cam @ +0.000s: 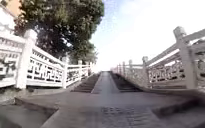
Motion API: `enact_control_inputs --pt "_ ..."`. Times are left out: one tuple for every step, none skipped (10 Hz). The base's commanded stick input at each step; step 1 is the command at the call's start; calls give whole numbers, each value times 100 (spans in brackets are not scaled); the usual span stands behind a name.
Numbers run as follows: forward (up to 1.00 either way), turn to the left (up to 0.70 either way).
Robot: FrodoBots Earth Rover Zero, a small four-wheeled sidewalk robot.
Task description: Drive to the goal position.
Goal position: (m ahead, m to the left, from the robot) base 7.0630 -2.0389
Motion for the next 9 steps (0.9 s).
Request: enact_control_inputs --pt "70 0" --pt "70 0" --pt "70 0" --pt "70 0" --pt "70 0" --pt "70 0" --pt "70 0" --pt "70 0" --pt "70 0"
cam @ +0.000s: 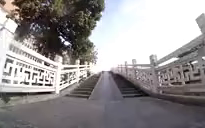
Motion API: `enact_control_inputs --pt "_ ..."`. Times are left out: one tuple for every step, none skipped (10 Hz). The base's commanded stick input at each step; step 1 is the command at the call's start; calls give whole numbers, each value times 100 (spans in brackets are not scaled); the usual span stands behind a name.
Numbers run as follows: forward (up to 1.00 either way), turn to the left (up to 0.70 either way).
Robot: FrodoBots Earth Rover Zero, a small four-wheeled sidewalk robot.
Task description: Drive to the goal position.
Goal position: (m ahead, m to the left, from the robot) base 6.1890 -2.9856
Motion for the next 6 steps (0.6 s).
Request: enact_control_inputs --pt "70 0" --pt "70 0" --pt "70 0" --pt "70 0" --pt "70 0" --pt "70 0"
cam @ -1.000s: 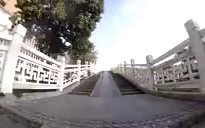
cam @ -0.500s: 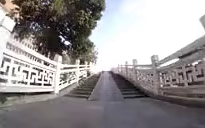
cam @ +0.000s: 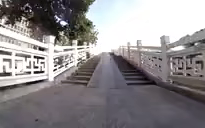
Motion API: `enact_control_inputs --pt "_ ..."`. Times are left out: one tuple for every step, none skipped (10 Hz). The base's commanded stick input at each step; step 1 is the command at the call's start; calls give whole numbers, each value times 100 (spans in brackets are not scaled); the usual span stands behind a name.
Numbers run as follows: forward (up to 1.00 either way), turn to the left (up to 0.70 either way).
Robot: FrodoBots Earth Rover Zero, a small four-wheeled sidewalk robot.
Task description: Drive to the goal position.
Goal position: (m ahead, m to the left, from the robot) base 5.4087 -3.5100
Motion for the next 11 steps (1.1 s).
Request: enact_control_inputs --pt "70 0" --pt "70 0" --pt "70 0" --pt "70 0" --pt "70 0" --pt "70 0" --pt "70 0" --pt "70 0" --pt "70 0" --pt "70 0" --pt "70 0"
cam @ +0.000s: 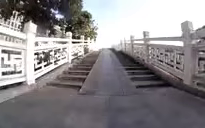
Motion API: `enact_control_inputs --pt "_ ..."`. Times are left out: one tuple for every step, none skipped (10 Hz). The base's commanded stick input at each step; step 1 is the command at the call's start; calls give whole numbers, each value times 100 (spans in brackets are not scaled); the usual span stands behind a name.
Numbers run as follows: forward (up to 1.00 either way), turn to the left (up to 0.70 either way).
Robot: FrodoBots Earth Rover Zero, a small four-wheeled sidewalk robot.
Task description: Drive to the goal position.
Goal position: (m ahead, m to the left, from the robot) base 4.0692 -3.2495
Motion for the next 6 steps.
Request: enact_control_inputs --pt "70 0" --pt "70 -10" --pt "70 -6" --pt "70 0" --pt "70 0" --pt "70 0"
